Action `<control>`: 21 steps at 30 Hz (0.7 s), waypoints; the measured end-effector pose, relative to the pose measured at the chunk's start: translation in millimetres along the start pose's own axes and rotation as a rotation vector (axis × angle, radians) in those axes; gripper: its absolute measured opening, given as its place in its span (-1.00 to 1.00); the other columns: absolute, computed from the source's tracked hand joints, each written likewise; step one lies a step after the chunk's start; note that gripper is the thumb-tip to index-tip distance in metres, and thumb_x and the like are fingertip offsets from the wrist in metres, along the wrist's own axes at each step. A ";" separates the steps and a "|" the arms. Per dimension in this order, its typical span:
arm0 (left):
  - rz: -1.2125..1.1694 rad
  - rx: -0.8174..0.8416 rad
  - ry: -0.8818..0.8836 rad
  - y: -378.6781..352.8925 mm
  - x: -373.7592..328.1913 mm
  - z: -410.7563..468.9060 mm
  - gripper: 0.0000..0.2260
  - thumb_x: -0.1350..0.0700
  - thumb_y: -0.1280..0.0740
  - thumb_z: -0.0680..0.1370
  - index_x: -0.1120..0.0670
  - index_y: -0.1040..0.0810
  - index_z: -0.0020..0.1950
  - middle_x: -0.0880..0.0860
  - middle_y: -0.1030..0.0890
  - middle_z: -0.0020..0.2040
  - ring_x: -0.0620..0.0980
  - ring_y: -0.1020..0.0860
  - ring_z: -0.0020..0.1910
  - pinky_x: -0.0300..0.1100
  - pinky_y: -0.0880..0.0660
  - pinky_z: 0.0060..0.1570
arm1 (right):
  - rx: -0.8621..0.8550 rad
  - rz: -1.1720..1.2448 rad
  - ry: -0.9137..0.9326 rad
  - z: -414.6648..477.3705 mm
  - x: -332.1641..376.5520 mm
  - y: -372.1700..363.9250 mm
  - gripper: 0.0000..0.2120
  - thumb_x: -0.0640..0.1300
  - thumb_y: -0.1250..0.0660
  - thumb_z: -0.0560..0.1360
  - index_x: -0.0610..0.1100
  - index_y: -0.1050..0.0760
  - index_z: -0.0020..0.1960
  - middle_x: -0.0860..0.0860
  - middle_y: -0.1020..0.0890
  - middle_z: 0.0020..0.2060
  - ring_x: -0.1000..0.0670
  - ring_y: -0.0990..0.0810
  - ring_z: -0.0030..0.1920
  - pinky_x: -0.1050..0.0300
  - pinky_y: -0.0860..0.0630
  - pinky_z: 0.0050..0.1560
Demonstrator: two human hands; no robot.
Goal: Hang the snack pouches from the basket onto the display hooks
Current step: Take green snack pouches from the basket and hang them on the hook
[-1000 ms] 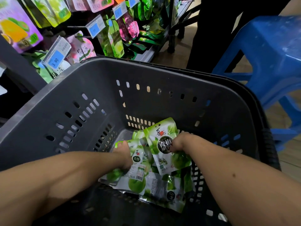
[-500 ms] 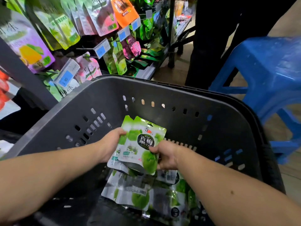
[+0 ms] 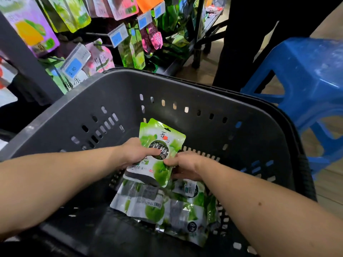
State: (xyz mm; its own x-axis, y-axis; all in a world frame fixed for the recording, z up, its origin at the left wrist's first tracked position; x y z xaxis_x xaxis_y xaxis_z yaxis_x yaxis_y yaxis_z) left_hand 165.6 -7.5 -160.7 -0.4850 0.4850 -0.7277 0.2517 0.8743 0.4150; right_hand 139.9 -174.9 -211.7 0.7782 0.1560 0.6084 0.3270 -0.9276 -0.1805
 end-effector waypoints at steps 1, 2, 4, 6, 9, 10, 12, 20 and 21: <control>0.108 -0.027 -0.013 5.7 0.5 3.5 -0.78 0.02 -0.59 0.42 0.09 -0.69 -0.04 0.01 -0.72 -0.22 -0.06 -0.64 -0.37 -0.29 -0.48 -0.42 | -0.065 -0.047 0.031 -0.3 1.3 9.6 -0.87 -0.24 -0.47 0.53 -0.22 -0.58 0.04 -0.13 -0.71 -0.02 -0.06 -0.70 -0.03 -0.03 -0.65 0.16; 0.216 -0.046 -0.018 12.3 2.4 6.6 -0.77 -0.01 -0.58 0.42 0.08 -0.68 -0.06 -0.01 -0.68 -0.26 -0.07 -0.59 -0.38 -0.28 -0.44 -0.43 | -0.175 -0.161 0.071 -1.8 4.1 22.0 -0.87 -0.24 -0.48 0.53 -0.20 -0.57 0.03 -0.10 -0.68 -0.06 -0.02 -0.67 -0.08 0.08 -0.65 0.10; 0.345 -0.067 -0.006 25.1 10.2 11.9 -0.77 -0.02 -0.56 0.44 0.10 -0.66 -0.06 -0.02 -0.61 -0.31 -0.07 -0.54 -0.40 -0.27 -0.38 -0.46 | -0.442 -0.655 0.149 -2.3 12.8 49.0 -0.82 -0.18 -0.47 0.53 -0.14 -0.57 0.10 -0.04 -0.62 -0.04 -0.01 -0.61 -0.07 0.13 -0.63 0.02; 0.383 -0.087 0.014 35.5 20.1 17.3 -0.77 -0.01 -0.55 0.45 0.12 -0.65 -0.04 0.01 -0.61 -0.30 -0.06 -0.54 -0.42 -0.27 -0.39 -0.47 | -0.526 -1.050 0.154 1.9 10.3 51.8 -0.72 -0.13 -0.44 0.53 -0.06 -0.53 0.23 -0.05 -0.60 0.11 -0.08 -0.61 0.07 0.01 -0.61 0.11; 0.376 -0.107 0.031 45.6 28.7 24.1 -0.75 0.00 -0.55 0.45 0.14 -0.66 -0.03 0.07 -0.65 -0.26 -0.03 -0.56 -0.44 -0.26 -0.43 -0.46 | -0.410 -1.197 0.039 12.7 -15.5 42.6 -0.50 -0.07 -0.45 0.51 -0.07 -0.41 0.40 -0.08 -0.55 0.25 -0.13 -0.55 0.22 -0.05 -0.56 0.25; 0.363 -0.113 0.031 47.5 29.7 26.5 -0.75 -0.01 -0.56 0.45 0.15 -0.66 -0.05 0.09 -0.65 -0.26 -0.02 -0.56 -0.44 -0.25 -0.44 -0.45 | -0.378 -1.237 0.014 15.2 -22.2 39.8 -0.42 -0.02 -0.46 0.51 -0.09 -0.35 0.46 -0.11 -0.51 0.33 -0.15 -0.50 0.31 -0.06 -0.51 0.32; 0.348 -0.124 0.037 50.3 29.2 28.6 -0.74 -0.02 -0.56 0.44 0.15 -0.65 -0.10 0.09 -0.63 -0.30 -0.01 -0.54 -0.45 -0.25 -0.42 -0.45 | -0.370 -1.309 -0.022 17.6 -32.8 38.6 -0.22 0.07 -0.46 0.51 -0.10 -0.16 0.58 -0.14 -0.37 0.46 -0.20 -0.31 0.48 -0.12 -0.38 0.45; 0.320 -0.100 0.091 44.2 35.0 34.0 -0.65 -0.04 -0.57 0.42 0.25 -0.65 -0.09 0.13 -0.59 -0.38 0.09 -0.52 -0.46 -0.16 -0.48 -0.42 | -0.494 -1.238 -0.240 15.0 -58.4 49.8 -0.20 0.30 -0.41 0.46 -0.08 -0.27 0.54 -0.20 -0.37 0.45 -0.23 -0.34 0.45 -0.16 -0.34 0.42; 0.317 -0.091 0.095 43.3 36.3 34.4 -0.63 -0.05 -0.58 0.41 0.24 -0.66 -0.05 0.16 -0.63 -0.35 0.11 -0.55 -0.44 -0.10 -0.51 -0.40 | -0.508 -1.165 -0.255 14.7 -61.0 49.1 -0.15 0.26 -0.45 0.45 -0.11 -0.21 0.56 -0.21 -0.36 0.45 -0.23 -0.35 0.44 -0.16 -0.36 0.42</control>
State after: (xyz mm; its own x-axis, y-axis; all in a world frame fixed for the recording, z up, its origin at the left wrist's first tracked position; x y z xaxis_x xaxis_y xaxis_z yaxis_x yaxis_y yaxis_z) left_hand 187.7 48.6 -187.9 -0.4715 0.7247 -0.5025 0.3286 0.6731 0.6625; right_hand 116.4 -224.9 -269.1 0.2731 0.9614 0.0342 0.6817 -0.2185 0.6982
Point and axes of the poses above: each hand's wrist, its own z-axis towards the middle knuckle, its own y-axis out of the back of the hand, x = y × z, the point moved 8 cm from there along z, towards the middle knuckle
